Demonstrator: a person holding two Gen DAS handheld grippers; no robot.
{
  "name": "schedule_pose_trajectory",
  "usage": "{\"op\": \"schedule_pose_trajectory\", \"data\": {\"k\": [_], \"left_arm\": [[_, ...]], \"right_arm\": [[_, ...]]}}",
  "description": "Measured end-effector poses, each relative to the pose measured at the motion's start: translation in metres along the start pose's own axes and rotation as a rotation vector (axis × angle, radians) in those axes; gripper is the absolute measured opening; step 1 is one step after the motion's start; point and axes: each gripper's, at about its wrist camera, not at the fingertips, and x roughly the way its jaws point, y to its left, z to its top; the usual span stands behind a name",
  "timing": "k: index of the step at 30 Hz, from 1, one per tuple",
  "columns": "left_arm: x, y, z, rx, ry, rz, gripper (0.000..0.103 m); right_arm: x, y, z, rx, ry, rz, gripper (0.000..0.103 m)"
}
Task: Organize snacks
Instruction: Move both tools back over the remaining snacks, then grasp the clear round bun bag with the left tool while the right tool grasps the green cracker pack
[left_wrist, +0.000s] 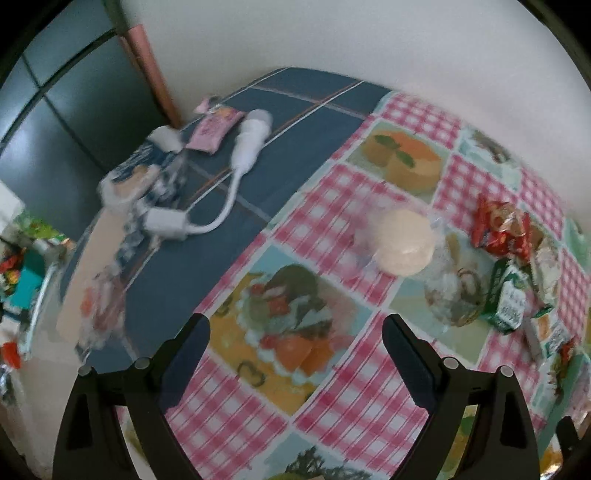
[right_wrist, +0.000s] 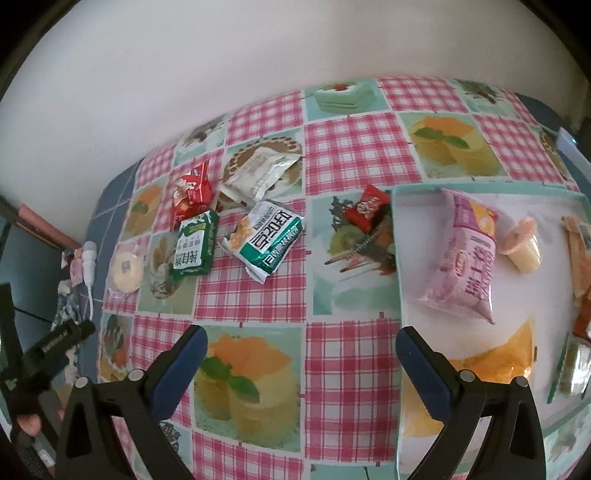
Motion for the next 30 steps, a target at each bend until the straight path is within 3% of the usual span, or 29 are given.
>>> {"op": "schedule_pose_trajectory", "data": {"k": [7,14,19,30], "left_arm": [[0.017,0.004,0.041,0.077,0.047,-0.164,0.094],[0.029,-0.010,0.075,0.169,0.099,-0.246,0.094],[0.043,-0.026,0.090,0.180,0.133,-0.267,0.095],[0.076,-0.067,0.093,0.266,0.194,-0.194,0.095]], "right_arm": [[0.008,0.010,0.021,-0.028,0.014,0.000,0.103],[0.021,0.029,0.063,-0.077,0.044,-0.014,0.103],[0.047,0.041,0.081,-0.121,0.103,-0.032,0.103],[0.105,0.063,0.084,-0.234,0.212,-0.084,0.103]]}}
